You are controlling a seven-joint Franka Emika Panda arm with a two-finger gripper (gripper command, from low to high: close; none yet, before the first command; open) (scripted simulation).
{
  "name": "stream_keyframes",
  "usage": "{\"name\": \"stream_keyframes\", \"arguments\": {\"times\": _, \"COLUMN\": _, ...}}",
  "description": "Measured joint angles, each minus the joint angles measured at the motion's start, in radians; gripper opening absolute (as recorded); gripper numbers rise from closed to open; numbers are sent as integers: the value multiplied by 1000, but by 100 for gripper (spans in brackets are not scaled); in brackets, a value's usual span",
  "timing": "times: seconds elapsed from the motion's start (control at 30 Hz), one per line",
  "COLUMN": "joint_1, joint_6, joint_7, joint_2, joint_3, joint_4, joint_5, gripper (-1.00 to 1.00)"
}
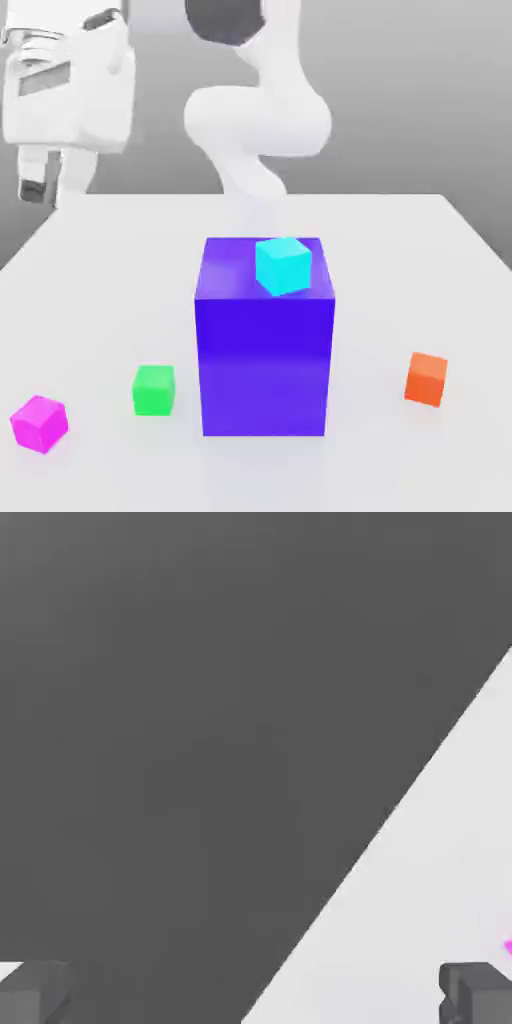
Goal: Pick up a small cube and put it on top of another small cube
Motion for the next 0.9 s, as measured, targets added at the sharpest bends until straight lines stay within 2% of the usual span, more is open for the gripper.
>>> {"name": "stream_keyframes", "arguments": {"times": 0.2, "joint_1": -98, "joint_6": 83, "joint_7": 243, "joint_2": 203, "joint_3": -45, "joint_4": -35, "joint_5": 8, "gripper": 0}}
{"name": "stream_keyframes", "arguments": {"times": 0.37, "joint_1": -141, "joint_6": 154, "joint_7": 402, "joint_2": 371, "joint_3": -86, "joint_4": -64, "joint_5": 74, "gripper": 0}}
{"name": "stream_keyframes", "arguments": {"times": 0.57, "joint_1": -181, "joint_6": 290, "joint_7": 442, "joint_2": 582, "joint_3": -78, "joint_4": -50, "joint_5": 156, "gripper": 0}}
{"name": "stream_keyframes", "arguments": {"times": 0.6, "joint_1": -186, "joint_6": 318, "joint_7": 438, "joint_2": 618, "joint_3": -72, "joint_4": -43, "joint_5": 161, "gripper": -100}}
{"name": "stream_keyframes", "arguments": {"times": 0.8, "joint_1": -189, "joint_6": 335, "joint_7": 437, "joint_2": 636, "joint_3": -69, "joint_4": -39, "joint_5": 163, "gripper": -100}}
{"name": "stream_keyframes", "arguments": {"times": 0.9, "joint_1": -184, "joint_6": 286, "joint_7": 446, "joint_2": 575, "joint_3": -76, "joint_4": -52, "joint_5": 153, "gripper": -100}}
